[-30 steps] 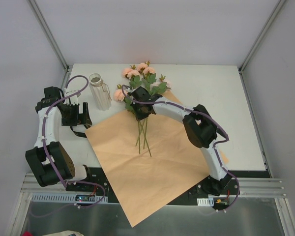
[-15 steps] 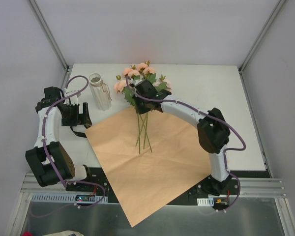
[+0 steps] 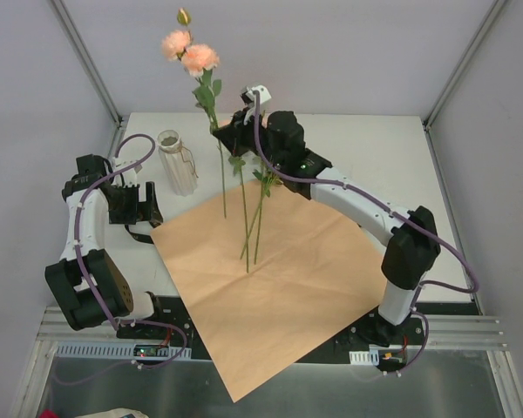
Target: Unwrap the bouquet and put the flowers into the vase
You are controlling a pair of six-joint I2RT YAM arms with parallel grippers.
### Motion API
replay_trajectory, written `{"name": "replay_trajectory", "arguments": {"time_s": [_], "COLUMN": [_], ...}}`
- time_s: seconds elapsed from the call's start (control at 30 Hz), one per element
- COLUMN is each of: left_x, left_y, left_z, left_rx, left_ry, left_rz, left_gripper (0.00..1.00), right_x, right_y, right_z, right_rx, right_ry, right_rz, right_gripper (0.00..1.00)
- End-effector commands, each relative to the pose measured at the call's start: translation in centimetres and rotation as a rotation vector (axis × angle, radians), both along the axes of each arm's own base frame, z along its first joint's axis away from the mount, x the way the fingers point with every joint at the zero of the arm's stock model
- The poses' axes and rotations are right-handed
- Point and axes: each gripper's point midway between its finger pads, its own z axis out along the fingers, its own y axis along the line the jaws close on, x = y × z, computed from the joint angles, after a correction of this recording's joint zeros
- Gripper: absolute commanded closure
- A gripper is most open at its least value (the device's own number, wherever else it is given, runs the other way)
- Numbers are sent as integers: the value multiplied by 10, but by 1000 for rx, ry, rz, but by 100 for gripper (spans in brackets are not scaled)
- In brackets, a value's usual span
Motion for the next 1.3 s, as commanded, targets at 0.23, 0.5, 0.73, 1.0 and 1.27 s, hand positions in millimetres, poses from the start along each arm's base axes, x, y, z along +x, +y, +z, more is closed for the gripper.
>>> {"name": "replay_trajectory", "arguments": {"time_s": [0.23, 0.5, 0.73, 1.0, 1.27], "left_x": [3, -1, -7, -18, -20], "left_y": [3, 3, 0, -3, -5], "left_z": [4, 2, 3, 11, 10], "left_rx": [-97, -97, -93, -77, -92], "left_ry": [-13, -18, -18, -30, -25], "left_rz": [49, 32, 12, -25, -24], "left_gripper": [10, 10, 11, 10, 10], "right_x": [-14, 8, 24, 46, 50], "right_y": [30, 48, 57, 75, 103], "right_z": [232, 231, 224, 178, 123], "right_rx": [712, 691, 671, 596, 521], "right_ry": [-756, -797, -854, -843, -766], "right_rz": [167, 131, 86, 56, 85], "right_gripper": [99, 99, 99, 99, 99]}}
